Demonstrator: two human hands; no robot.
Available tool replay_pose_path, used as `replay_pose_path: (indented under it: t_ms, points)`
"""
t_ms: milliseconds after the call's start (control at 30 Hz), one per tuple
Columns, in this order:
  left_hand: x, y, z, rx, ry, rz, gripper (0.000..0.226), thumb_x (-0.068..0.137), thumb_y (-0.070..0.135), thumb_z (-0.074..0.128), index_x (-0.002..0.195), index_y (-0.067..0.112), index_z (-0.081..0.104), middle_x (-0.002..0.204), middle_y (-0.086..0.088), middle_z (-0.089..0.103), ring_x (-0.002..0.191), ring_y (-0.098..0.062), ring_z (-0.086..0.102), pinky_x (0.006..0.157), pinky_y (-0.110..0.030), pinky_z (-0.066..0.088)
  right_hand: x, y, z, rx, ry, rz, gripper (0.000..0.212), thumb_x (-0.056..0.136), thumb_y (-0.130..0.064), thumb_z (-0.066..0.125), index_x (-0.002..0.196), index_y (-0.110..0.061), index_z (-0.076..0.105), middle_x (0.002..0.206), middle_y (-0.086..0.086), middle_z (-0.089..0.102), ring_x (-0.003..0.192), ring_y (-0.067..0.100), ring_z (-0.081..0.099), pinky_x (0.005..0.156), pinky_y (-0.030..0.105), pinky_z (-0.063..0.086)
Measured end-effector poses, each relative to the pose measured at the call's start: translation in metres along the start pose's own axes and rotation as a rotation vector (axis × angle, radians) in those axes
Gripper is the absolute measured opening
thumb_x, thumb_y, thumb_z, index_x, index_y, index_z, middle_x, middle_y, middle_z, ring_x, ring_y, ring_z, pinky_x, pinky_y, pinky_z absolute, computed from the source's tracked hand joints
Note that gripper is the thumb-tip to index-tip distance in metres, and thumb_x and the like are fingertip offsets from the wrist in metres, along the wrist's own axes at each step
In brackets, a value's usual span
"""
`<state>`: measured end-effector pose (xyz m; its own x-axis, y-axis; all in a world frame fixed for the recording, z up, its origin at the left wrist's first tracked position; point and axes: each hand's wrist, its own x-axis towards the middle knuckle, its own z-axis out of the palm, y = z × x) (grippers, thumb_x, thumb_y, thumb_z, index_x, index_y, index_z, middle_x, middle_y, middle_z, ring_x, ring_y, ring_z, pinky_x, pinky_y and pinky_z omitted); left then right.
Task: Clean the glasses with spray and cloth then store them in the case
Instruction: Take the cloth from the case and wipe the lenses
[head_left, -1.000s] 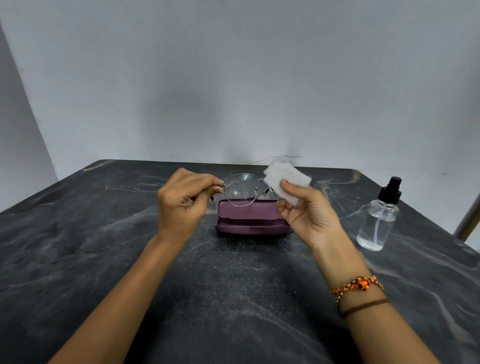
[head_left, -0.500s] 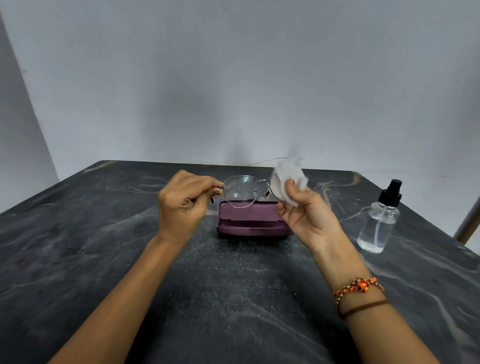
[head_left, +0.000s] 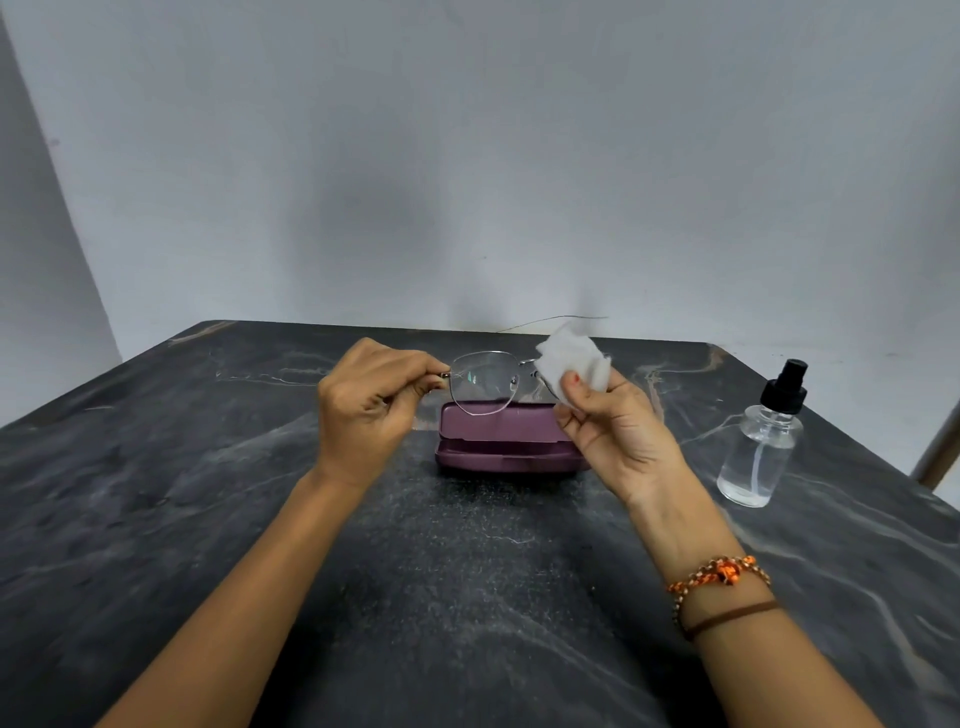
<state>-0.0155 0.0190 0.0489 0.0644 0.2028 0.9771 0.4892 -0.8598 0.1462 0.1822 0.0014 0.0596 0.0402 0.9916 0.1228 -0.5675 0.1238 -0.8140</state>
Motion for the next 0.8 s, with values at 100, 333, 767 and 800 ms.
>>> replay_pose_path:
  t_ms: [100,333,767,800]
  points:
    - [0.0014,0.0007,-0.0010,0.005,0.008,0.012,0.003,0.073,-0.001,0.067,0.073,-0.001,0.070,0.074,0.005,0.062,0.069,-0.003,0.052,0.061,-0.027,0.045,-0.0001,0.0003,0.0012,0.016,0.023,-0.012,0.011,0.086,-0.006,0.052,0.082,-0.013,0.060,0.058,-0.007,0.069,0.053,0.003,0.061,0.047,0.013,0.047]
    - [-0.0016,0.0024,0.0039,0.025,-0.060,0.069,0.011,0.075,0.007,0.066,0.070,-0.002,0.070,0.068,-0.003,0.068,0.064,-0.009,0.053,0.065,-0.019,0.041,-0.0021,0.0040,0.0022,0.183,0.046,-0.026,0.014,0.085,-0.002,0.052,0.088,-0.014,0.059,0.061,-0.005,0.071,0.056,0.004,0.066,0.052,0.014,0.050]
    - [0.0017,0.0014,-0.0013,0.049,-0.006,0.061,0.011,0.076,0.005,0.064,0.071,-0.002,0.070,0.067,-0.005,0.069,0.067,-0.010,0.053,0.061,-0.028,0.044,-0.0016,0.0073,0.0031,-0.048,0.108,-0.108,0.013,0.068,-0.013,0.068,0.080,-0.013,0.065,0.062,-0.005,0.072,0.056,0.002,0.066,0.047,0.013,0.049]
    - [0.0018,0.0022,-0.0012,0.046,0.012,0.046,0.011,0.076,0.005,0.064,0.071,-0.002,0.070,0.068,-0.003,0.068,0.066,-0.011,0.052,0.060,-0.029,0.044,-0.0015,0.0087,0.0036,-0.021,0.113,-0.089,0.008,0.073,-0.011,0.066,0.081,-0.013,0.065,0.062,-0.005,0.072,0.055,0.002,0.065,0.047,0.013,0.048]
